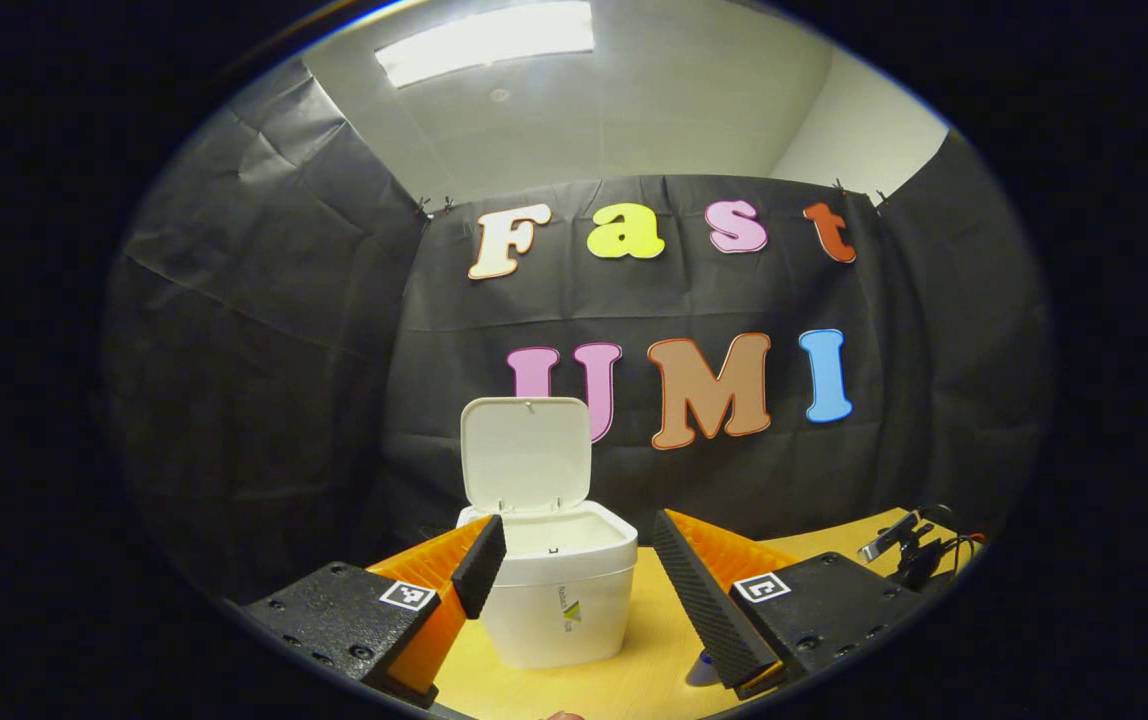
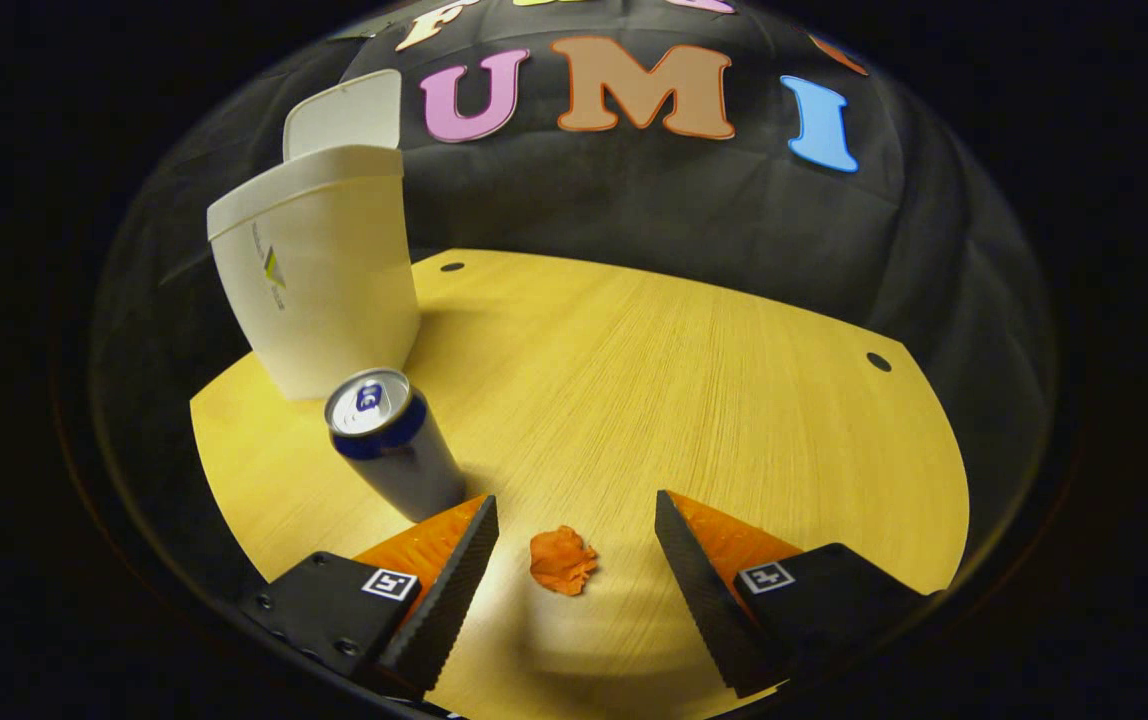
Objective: Press the lid of the desktop garbage bin to open it, pick up the crumpled paper on the desktop and throw it into the bin, then pick up the pop can on the desktop and drop it into the bin, and finally close the garbage bin lid.
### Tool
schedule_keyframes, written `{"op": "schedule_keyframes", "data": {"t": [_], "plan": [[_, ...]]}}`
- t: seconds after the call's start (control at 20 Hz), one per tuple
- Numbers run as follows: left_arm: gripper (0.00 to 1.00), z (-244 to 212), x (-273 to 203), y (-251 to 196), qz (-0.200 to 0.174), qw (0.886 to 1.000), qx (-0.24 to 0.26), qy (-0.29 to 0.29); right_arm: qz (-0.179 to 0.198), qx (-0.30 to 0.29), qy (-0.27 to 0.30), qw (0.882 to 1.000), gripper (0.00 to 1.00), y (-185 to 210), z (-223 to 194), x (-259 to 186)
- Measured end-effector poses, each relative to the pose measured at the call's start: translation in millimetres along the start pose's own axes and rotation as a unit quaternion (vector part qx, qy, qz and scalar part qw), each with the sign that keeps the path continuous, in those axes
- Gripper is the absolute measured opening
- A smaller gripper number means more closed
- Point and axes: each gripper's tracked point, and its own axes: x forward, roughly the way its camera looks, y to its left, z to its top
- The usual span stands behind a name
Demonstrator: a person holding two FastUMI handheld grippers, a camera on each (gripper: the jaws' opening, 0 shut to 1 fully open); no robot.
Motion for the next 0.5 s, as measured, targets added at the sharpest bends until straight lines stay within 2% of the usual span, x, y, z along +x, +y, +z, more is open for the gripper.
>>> {"op": "schedule_keyframes", "data": {"t": [0.1, 0.15, 0.2, 0.3, 0.4, 0.45, 0.5], "plan": [[0.92, -6, -2, 4, 0.005, 1.0, 0.007, 0.012, 0.007, -0.004, 0.026, 1.0, 0.98, 5, -15, 8], [0.93, -8, -1, 5, 0.006, 1.0, 0.014, 0.017, 0.01, -0.002, 0.031, 0.999, 0.94, 7, -18, 11], [0.92, -8, -3, 6, 0.007, 1.0, 0.02, 0.019, 0.009, 0.001, 0.031, 0.999, 0.94, 8, -19, 14], [0.92, -6, -5, 6, 0.006, 0.999, 0.027, 0.019, 0.009, 0.003, 0.035, 0.999, 0.9, 8, -23, 17], [0.92, -6, -3, 6, 0.005, 0.999, 0.031, 0.018, 0.005, 0.009, 0.042, 0.999, 0.71, 7, -29, 19], [0.92, -5, -2, 6, 0.004, 0.999, 0.032, 0.018, 0.0, 0.012, 0.048, 0.999, 0.53, 5, -35, 22], [0.92, -6, -3, 6, 0.004, 0.999, 0.033, 0.019, 0.008, 0.017, 0.056, 0.998, 0.43, 6, -40, 21]]}}
